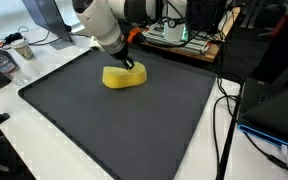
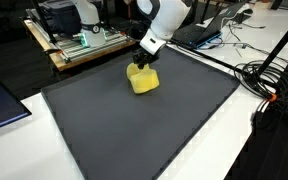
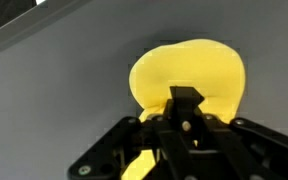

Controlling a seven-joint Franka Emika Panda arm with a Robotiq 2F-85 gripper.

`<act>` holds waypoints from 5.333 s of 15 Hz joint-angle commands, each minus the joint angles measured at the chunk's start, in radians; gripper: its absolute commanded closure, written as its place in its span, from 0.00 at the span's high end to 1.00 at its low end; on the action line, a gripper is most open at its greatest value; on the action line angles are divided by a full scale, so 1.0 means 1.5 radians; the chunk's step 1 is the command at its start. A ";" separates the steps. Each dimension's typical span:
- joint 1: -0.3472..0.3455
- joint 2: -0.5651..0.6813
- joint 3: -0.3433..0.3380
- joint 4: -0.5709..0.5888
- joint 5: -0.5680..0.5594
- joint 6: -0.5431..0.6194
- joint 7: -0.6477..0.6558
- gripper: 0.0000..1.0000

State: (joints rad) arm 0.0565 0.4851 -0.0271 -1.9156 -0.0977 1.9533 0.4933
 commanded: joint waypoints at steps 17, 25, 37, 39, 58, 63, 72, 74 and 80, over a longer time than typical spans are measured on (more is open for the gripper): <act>0.001 -0.098 -0.018 -0.027 0.028 -0.006 -0.005 0.04; 0.037 -0.187 -0.002 -0.060 -0.021 -0.008 0.045 0.04; 0.138 -0.178 0.072 -0.037 -0.227 -0.045 0.221 0.04; 0.147 -0.164 0.080 -0.022 -0.247 -0.061 0.239 0.04; 0.192 0.169 0.041 0.441 -0.290 -0.335 0.222 0.04; 0.174 0.255 0.014 0.597 -0.246 -0.405 0.136 0.04; 0.104 0.355 -0.017 0.806 -0.126 -0.519 -0.018 0.04; 0.081 0.368 -0.019 0.837 -0.102 -0.548 -0.050 0.04; -0.005 0.385 0.012 0.889 -0.045 -0.606 -0.125 0.04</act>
State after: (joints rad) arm 0.1059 1.0236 -0.0356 -0.6709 -0.2253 1.0994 0.3617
